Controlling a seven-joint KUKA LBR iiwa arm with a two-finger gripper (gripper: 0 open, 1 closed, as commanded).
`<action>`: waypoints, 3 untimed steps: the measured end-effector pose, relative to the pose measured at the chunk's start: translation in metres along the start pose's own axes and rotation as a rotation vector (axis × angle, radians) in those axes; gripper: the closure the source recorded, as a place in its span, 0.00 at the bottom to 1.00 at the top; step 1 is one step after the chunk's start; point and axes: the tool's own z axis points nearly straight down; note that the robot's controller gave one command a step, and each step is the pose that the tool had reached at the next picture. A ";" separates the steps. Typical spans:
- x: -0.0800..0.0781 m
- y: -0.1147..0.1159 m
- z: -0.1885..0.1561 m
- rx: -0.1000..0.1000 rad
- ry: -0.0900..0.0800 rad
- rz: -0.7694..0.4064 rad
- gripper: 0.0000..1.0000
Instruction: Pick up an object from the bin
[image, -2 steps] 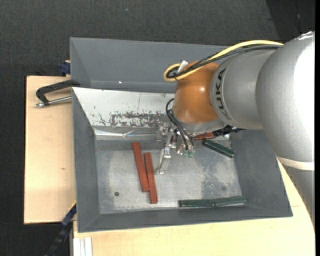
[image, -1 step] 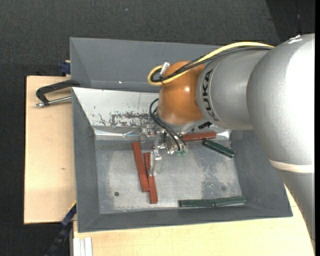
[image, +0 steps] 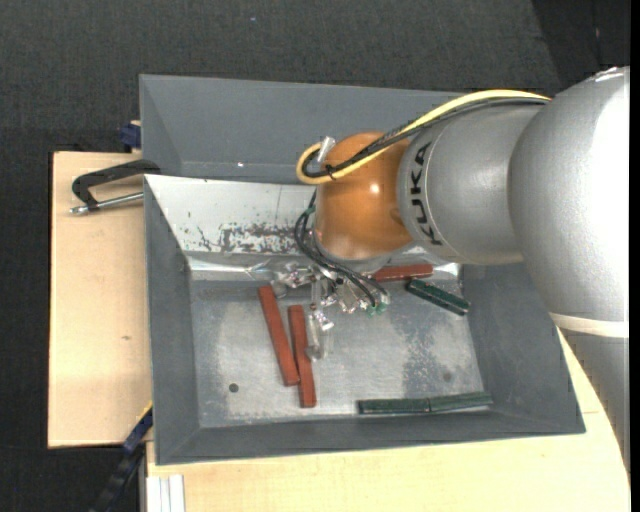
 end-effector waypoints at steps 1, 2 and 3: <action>0.000 -0.005 0.005 -0.003 0.001 -0.193 0.00; 0.009 -0.008 0.005 0.001 0.001 -0.227 0.00; 0.009 0.001 0.006 0.001 -0.001 -0.576 0.00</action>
Offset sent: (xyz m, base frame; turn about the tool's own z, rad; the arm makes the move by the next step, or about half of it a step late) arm -0.0327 -0.0098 -0.0068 -0.5124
